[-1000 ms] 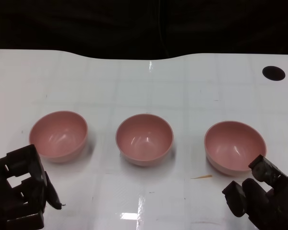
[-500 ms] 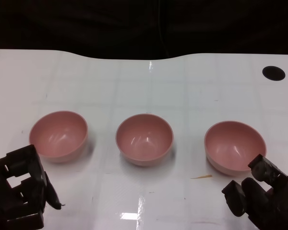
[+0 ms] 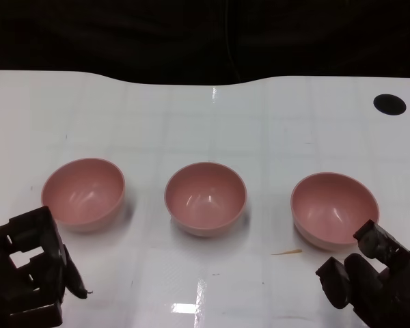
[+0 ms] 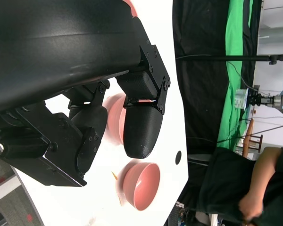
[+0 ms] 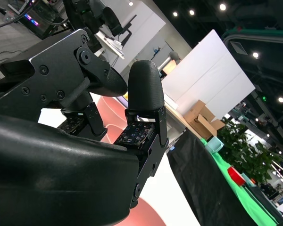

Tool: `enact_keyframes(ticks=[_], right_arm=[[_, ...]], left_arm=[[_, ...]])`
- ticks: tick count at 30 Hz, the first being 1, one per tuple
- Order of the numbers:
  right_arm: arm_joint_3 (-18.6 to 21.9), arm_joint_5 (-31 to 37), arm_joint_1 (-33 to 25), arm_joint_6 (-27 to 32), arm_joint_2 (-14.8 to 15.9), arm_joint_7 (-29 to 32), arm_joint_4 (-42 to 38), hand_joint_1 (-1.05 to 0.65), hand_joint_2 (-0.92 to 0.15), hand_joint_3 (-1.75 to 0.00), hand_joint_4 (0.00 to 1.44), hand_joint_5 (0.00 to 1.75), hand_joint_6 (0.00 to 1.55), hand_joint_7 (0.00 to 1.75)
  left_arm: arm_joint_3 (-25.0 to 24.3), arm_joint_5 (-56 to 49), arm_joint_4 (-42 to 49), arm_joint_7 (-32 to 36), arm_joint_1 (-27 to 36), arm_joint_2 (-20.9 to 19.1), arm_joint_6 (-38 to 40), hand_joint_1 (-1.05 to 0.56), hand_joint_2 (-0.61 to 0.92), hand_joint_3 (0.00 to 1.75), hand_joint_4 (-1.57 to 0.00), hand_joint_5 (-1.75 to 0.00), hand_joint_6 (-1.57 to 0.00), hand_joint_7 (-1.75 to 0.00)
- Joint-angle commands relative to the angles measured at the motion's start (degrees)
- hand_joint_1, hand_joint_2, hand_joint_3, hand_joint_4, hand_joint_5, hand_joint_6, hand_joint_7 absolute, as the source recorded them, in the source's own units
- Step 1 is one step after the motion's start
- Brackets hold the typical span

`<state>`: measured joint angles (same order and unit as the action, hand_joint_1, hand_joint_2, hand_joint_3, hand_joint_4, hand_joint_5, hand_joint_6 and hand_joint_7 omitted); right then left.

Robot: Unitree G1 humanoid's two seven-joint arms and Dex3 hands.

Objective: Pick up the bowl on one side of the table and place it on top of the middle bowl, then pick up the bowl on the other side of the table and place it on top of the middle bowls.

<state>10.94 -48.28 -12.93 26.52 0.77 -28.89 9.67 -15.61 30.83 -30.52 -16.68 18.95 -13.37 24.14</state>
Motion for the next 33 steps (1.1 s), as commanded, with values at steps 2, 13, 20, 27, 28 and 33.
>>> enact_keyframes(ticks=[2, 13, 20, 27, 28, 33], right_arm=[[0.51, -0.38, -0.07, -0.29, 0.37, -0.42, -0.24, -0.05, -0.47, -1.14, 0.85, 1.75, 0.82, 1.46], [0.42, -0.14, -0.34, -0.04, 0.22, 0.73, 0.54, -0.04, -0.48, -1.16, 0.85, 1.75, 0.82, 1.45], [0.37, -0.20, -0.37, -0.03, 0.25, 0.89, 0.62, -0.04, -0.48, -1.17, 0.86, 1.75, 0.82, 1.45], [0.25, -0.29, -0.33, 0.09, 0.45, 0.37, 0.30, -0.06, -0.47, -1.14, 0.85, 1.75, 0.83, 1.43], [0.16, -0.11, -0.34, -0.13, 0.47, 0.19, 0.24, -0.06, -0.48, -1.14, 0.85, 1.75, 0.83, 1.42], [0.03, 0.26, -0.25, -0.72, 0.58, -0.64, -0.16, -0.06, -0.49, -1.11, 0.84, 1.75, 0.82, 1.44]], left_arm=[[-0.20, -0.22, 0.06, -0.41, 0.03, -0.60, -0.79, 0.38, 0.92, 1.35, -1.05, -1.75, -0.85, -1.75], [5.02, -20.35, 0.36, 6.25, 2.43, 6.32, -23.92, 0.28, 0.55, 1.23, -0.40, -1.71, -0.43, -1.53], [5.38, -22.32, 1.54, 6.27, 2.59, 7.37, -26.85, 0.26, 0.53, 1.21, -0.32, -1.70, -0.42, -1.44], [7.15, -54.18, -7.32, 8.79, 1.20, -1.07, -27.30, -0.32, 0.64, 0.34, -0.39, -1.02, -0.51, -0.74], [7.43, -58.72, -8.35, 8.80, 0.62, -2.36, -27.52, -0.40, 0.67, 0.17, -0.44, -0.85, -0.58, -0.54], [8.23, -63.65, -8.84, 8.48, -0.45, -2.23, -26.96, -0.50, 0.68, 0.00, -0.53, -0.61, -0.71, -0.24]])
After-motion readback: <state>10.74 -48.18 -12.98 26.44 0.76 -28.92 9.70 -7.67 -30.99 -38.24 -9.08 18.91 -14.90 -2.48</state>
